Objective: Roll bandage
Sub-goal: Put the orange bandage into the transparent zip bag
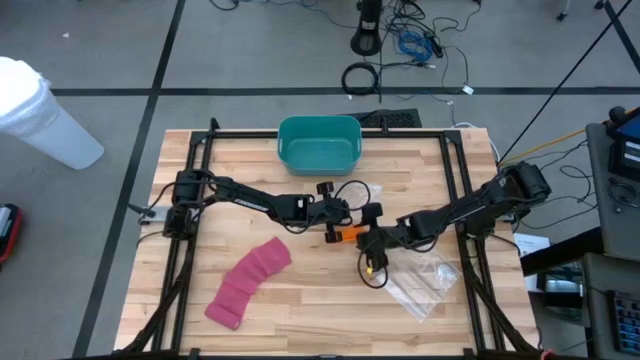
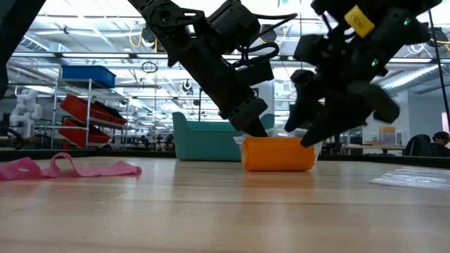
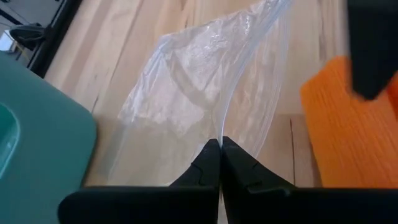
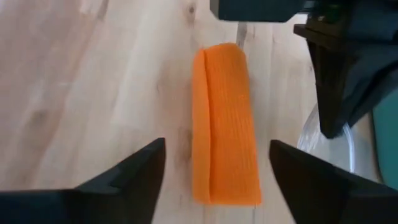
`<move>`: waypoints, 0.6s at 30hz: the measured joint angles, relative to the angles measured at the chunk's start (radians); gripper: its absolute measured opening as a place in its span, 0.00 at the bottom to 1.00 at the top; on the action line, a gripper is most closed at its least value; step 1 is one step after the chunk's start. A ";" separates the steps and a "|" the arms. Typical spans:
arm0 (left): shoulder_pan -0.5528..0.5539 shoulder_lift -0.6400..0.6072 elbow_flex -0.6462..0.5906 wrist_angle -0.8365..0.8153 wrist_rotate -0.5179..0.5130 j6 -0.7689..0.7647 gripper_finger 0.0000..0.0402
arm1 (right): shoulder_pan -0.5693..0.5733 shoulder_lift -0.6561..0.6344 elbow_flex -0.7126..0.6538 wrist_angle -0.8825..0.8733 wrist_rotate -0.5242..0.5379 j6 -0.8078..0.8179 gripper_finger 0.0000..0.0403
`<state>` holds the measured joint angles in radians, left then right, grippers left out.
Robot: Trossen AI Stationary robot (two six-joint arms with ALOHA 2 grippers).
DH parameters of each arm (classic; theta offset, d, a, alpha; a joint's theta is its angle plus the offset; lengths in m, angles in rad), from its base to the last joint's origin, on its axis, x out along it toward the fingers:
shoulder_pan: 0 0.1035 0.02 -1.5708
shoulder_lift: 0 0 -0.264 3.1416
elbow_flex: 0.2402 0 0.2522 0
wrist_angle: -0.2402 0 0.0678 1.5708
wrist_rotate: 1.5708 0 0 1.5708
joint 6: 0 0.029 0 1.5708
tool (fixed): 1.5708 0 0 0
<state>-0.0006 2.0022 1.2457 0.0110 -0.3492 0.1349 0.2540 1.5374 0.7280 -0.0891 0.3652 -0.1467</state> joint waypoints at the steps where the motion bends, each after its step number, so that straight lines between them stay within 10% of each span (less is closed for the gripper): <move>1: 0.000 0.000 0.000 -0.006 0.000 0.000 0.00 | -0.006 0.014 0.000 0.021 0.002 -0.015 0.72; 8: 0.001 0.000 0.000 -0.009 0.000 -0.003 0.00 | -0.061 0.070 0.000 0.058 -0.051 0.001 0.80; 18: 0.002 0.000 0.000 -0.002 0.000 -0.024 0.00 | -0.111 0.103 0.000 0.098 -0.152 0.072 0.51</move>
<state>0.0014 2.0022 1.2457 0.0090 -0.3492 0.1112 0.1432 1.6409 0.7284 0.0088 0.2133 -0.0751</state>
